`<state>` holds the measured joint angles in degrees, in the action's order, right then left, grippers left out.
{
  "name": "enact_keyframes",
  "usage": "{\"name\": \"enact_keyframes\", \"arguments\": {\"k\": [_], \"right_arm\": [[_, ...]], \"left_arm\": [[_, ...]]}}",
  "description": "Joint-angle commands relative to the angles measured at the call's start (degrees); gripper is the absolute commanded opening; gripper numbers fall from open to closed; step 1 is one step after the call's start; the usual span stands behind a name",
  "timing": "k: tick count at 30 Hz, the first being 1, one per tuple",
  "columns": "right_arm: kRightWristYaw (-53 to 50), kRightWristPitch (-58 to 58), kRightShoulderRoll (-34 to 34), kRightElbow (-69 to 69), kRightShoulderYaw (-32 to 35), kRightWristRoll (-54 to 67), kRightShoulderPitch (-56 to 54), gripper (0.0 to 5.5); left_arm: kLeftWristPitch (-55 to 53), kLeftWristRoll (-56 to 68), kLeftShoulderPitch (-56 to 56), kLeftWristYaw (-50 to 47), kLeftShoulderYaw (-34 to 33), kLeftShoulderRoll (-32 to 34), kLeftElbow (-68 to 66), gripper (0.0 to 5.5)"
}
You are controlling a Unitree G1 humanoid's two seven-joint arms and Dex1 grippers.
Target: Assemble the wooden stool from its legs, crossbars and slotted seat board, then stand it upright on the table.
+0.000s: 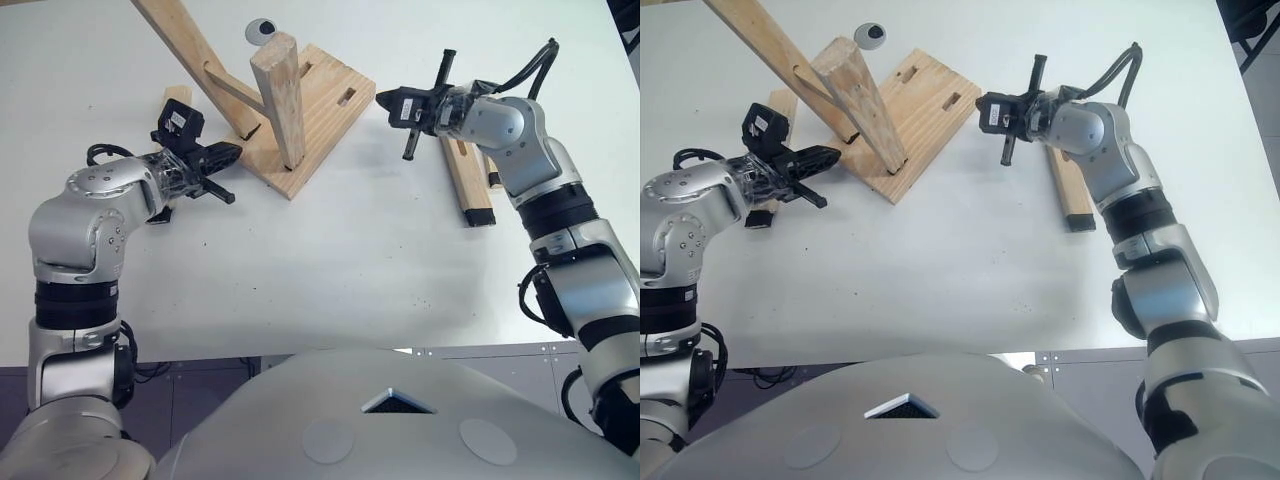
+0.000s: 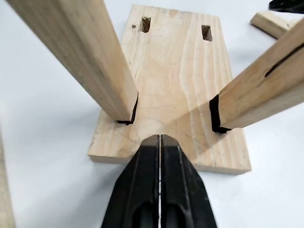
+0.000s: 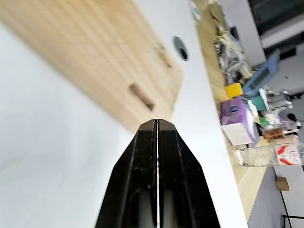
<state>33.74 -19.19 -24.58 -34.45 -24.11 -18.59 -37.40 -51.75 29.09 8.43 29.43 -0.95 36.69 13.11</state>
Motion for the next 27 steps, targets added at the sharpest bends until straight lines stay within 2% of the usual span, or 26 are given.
{"name": "enact_keyframes", "arguments": {"k": [1, 6, 11, 14, 20, 27], "right_arm": [[-3.18, -4.43, 10.21, -3.47, -2.38, -0.28, -2.87, 0.04], [-1.41, -7.86, 16.72, -3.79, -3.71, 1.75, -1.78, 0.04], [5.58, -9.48, 16.74, -3.02, -5.92, 2.62, -0.22, 0.04], [9.02, -8.54, 16.84, -1.68, -7.64, 2.33, 0.40, 0.04], [11.76, -4.49, 21.00, 1.01, -10.69, 2.15, -0.36, 0.04], [12.19, -2.24, 20.34, 2.46, -11.51, 1.85, 0.10, 0.04]], "left_arm": [[-1.75, -4.12, -0.67, -5.56, 2.91, -3.89, -1.05, 0.00], [-3.92, -6.20, -2.40, -8.85, 3.11, -5.62, 0.16, 0.00], [-6.05, -7.83, -2.62, -12.45, 0.14, -6.57, -0.94, 0.00], [-4.31, -9.38, -2.80, -13.90, 1.76, -9.28, -3.43, 0.00], [6.53, -16.18, 9.77, -12.79, 7.71, -14.83, -21.13, 0.00], [18.55, -19.99, 23.45, -8.68, 7.06, -16.78, -39.56, 0.00]]}}
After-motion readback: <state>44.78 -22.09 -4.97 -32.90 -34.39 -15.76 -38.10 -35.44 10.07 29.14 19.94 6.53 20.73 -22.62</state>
